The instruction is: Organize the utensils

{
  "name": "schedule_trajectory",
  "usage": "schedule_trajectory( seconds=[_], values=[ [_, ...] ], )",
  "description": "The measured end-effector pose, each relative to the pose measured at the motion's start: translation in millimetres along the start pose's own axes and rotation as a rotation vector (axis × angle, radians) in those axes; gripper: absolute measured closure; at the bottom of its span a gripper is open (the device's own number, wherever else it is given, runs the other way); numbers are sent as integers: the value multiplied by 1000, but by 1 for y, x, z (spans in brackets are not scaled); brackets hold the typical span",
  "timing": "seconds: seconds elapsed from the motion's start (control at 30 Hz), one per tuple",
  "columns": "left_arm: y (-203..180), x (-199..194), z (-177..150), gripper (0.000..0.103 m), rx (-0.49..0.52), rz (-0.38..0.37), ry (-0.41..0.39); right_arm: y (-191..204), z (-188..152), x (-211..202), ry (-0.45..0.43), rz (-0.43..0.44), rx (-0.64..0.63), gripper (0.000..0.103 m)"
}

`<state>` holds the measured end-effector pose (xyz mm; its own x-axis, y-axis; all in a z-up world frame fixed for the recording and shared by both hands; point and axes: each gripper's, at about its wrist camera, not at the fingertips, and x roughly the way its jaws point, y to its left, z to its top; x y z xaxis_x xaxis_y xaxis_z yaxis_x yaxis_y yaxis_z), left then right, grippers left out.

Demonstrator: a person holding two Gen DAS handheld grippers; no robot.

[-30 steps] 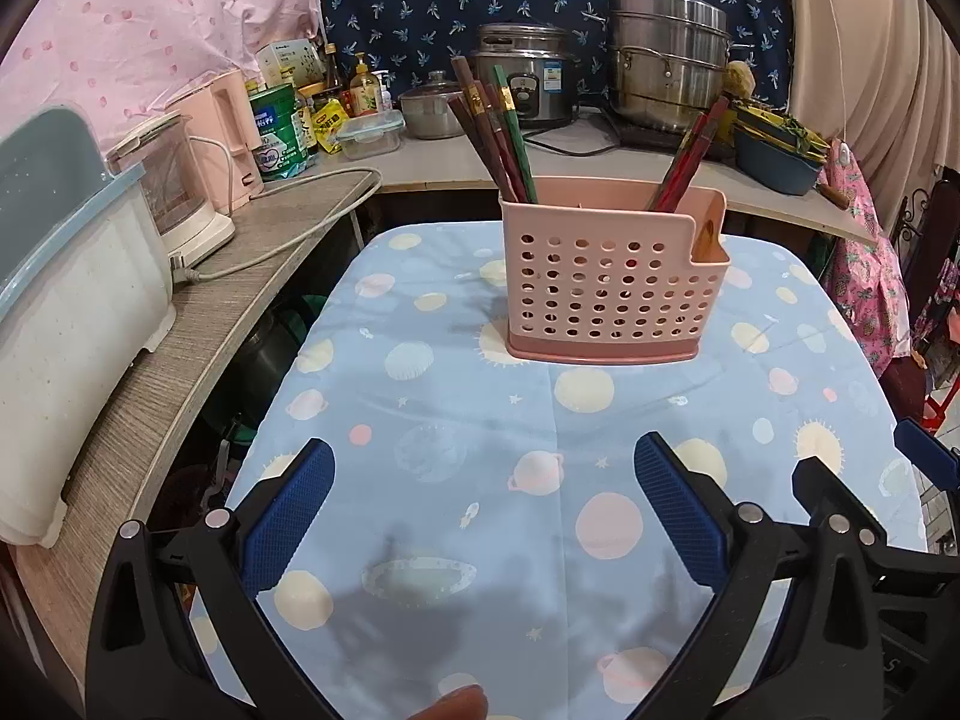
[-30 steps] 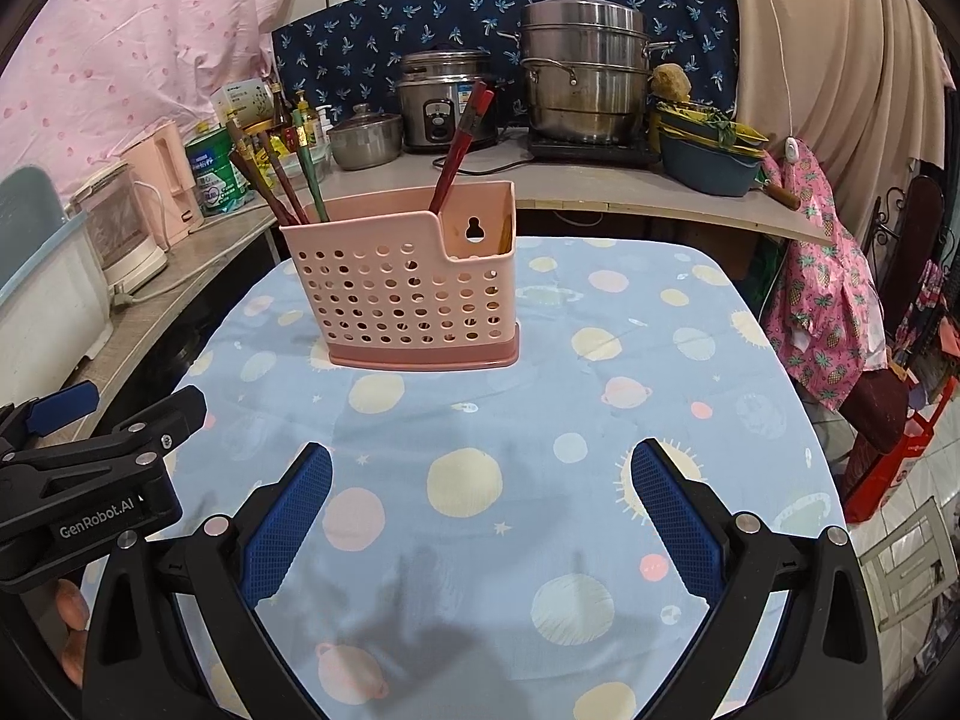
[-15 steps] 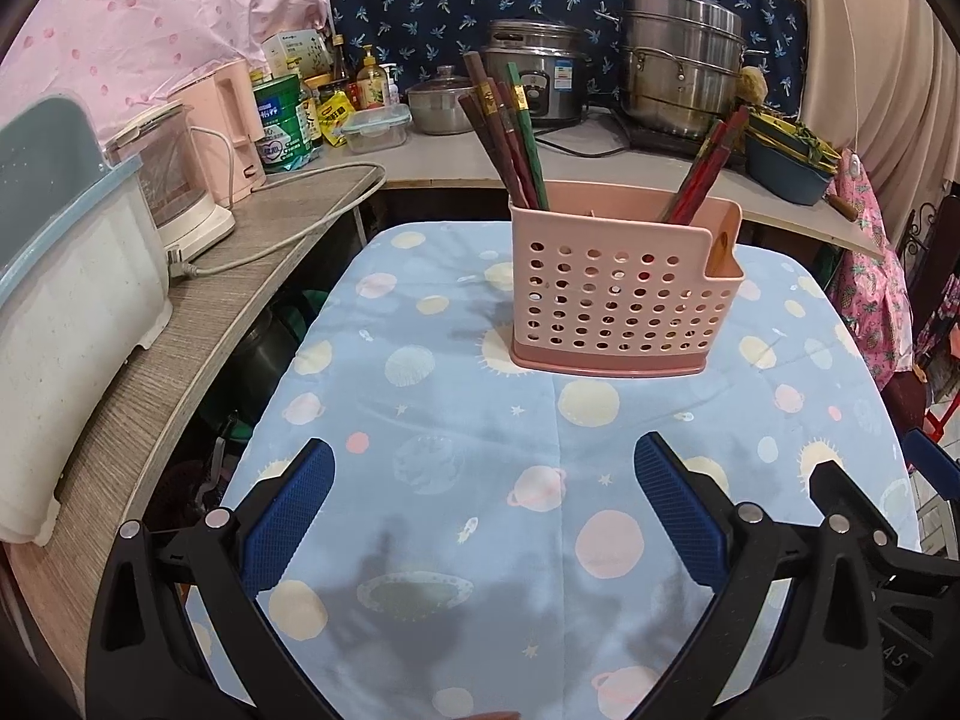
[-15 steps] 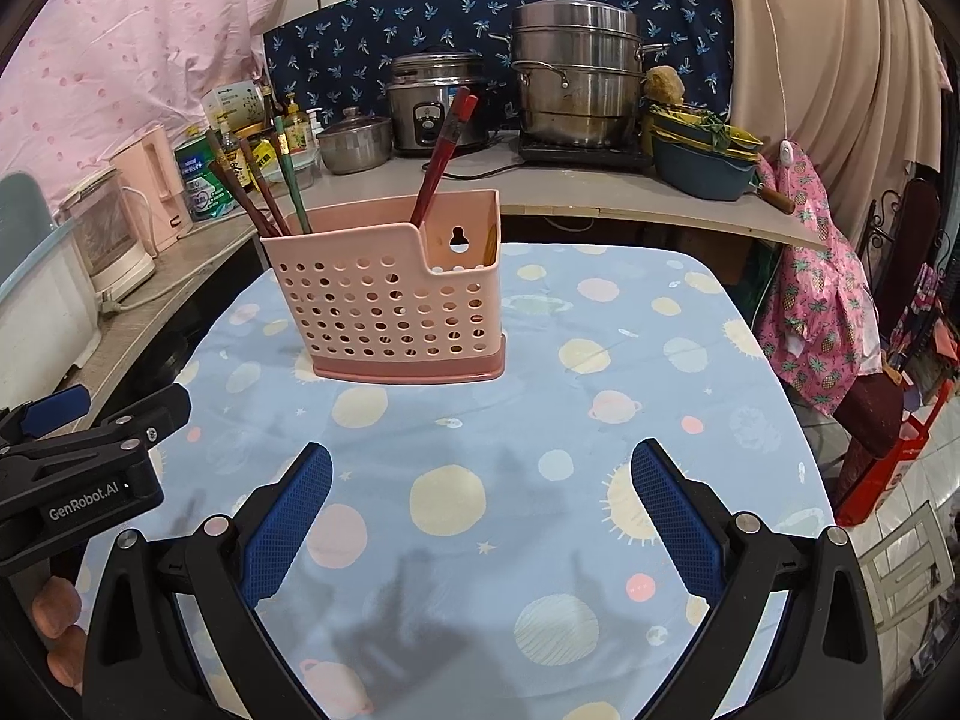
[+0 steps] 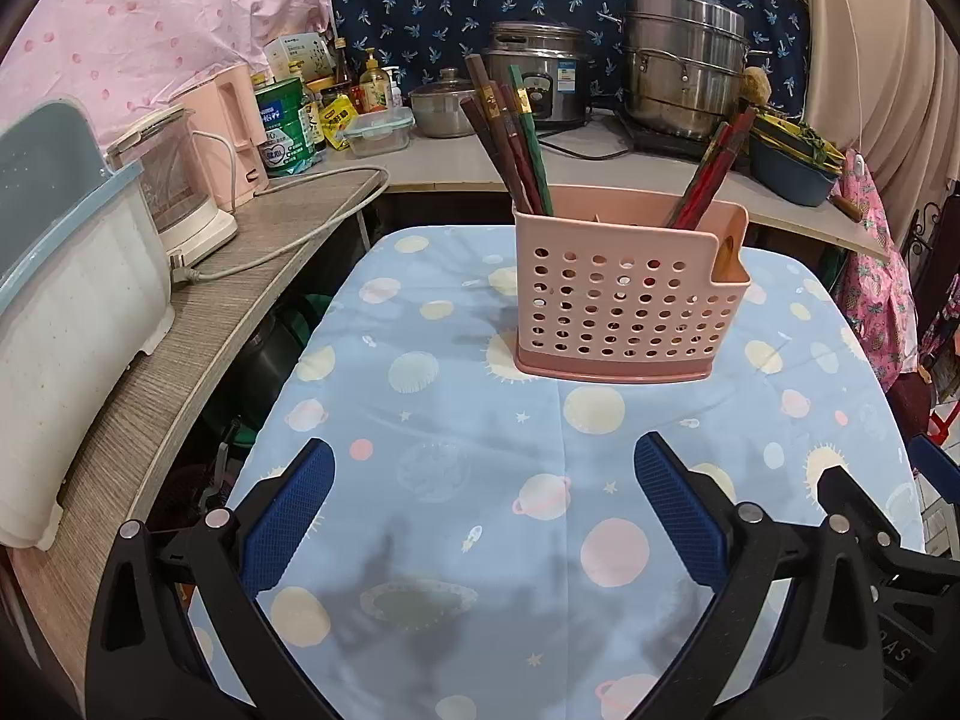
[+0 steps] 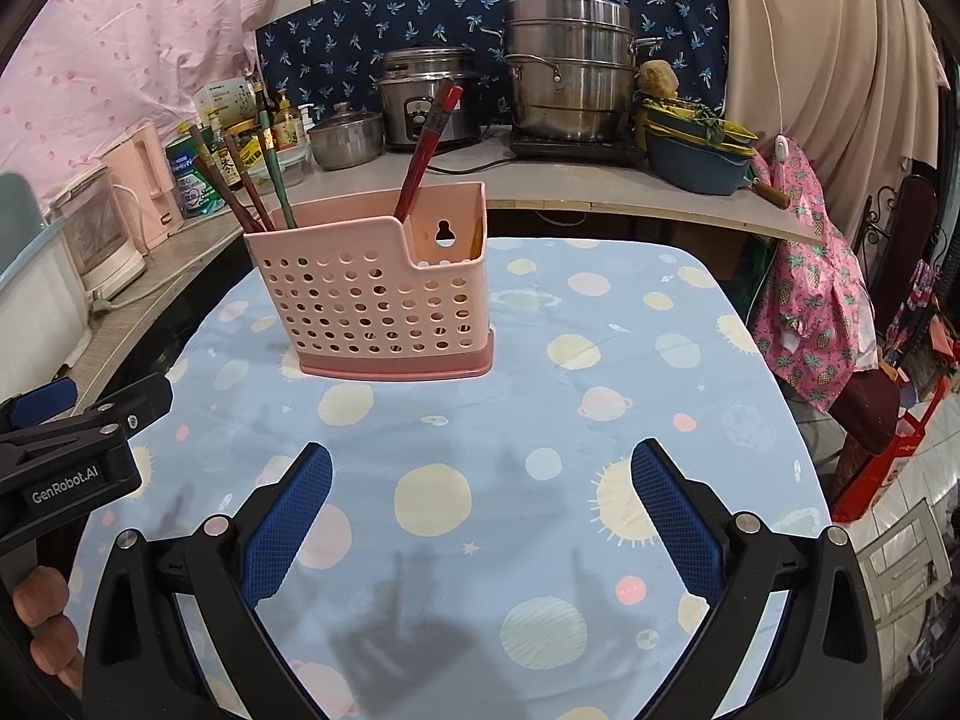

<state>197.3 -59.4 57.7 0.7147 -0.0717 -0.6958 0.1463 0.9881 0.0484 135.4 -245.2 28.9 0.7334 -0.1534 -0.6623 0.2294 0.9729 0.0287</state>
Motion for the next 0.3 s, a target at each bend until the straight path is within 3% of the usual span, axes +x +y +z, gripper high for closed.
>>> schedule_trajectory(
  seconds=[0.3],
  values=[
    [-3, -4, 3, 7, 8, -2, -18, -1, 2, -2, -8, -7, 2, 7]
  ],
)
